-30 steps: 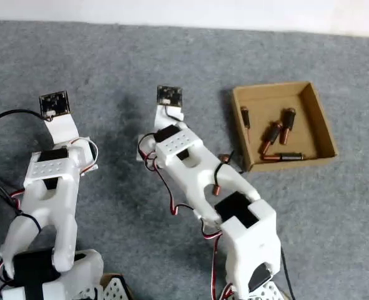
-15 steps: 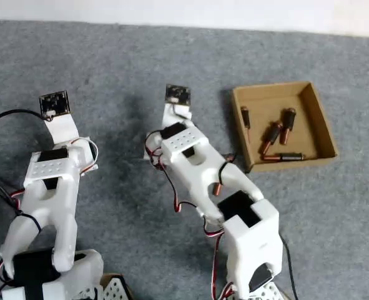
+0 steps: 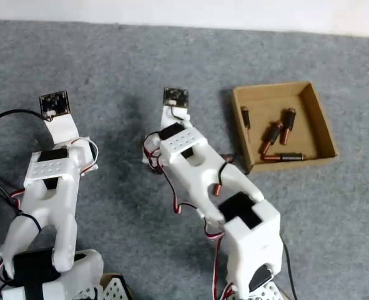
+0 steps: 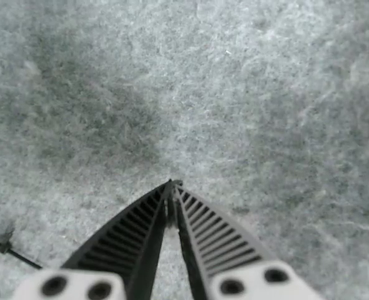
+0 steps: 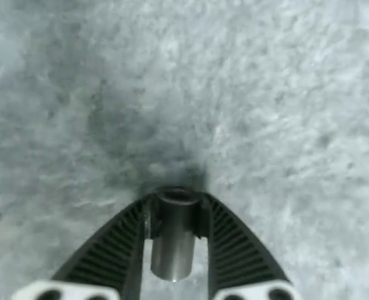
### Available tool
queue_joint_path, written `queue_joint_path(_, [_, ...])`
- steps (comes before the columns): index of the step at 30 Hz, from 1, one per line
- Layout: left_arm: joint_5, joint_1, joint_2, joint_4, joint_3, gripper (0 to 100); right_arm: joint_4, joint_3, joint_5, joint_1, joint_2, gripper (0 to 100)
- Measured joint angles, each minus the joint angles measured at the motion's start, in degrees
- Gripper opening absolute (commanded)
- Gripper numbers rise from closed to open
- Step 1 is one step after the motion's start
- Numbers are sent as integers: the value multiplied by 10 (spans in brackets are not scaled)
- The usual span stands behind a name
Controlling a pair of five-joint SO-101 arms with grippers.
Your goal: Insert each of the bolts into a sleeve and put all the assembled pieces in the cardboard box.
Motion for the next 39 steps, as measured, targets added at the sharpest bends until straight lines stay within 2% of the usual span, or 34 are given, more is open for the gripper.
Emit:
queue_joint_path(10, [0, 0, 0, 0, 0, 11, 0, 132, 47, 96, -236, 5])
queue_joint_path(14, [0, 2, 0, 0, 0, 11, -31, 207, 86, 144, -353, 5])
queue_joint_path(27, [0, 93, 0, 0, 0, 11, -167, 571, 185, 334, -729, 5])
queue_joint_path(35, [0, 148, 0, 0, 0, 7, -173, 759, 216, 375, -985, 5])
queue_joint_path(39, [0, 154, 0, 0, 0, 7, -149, 825, 216, 404, -1119, 5])
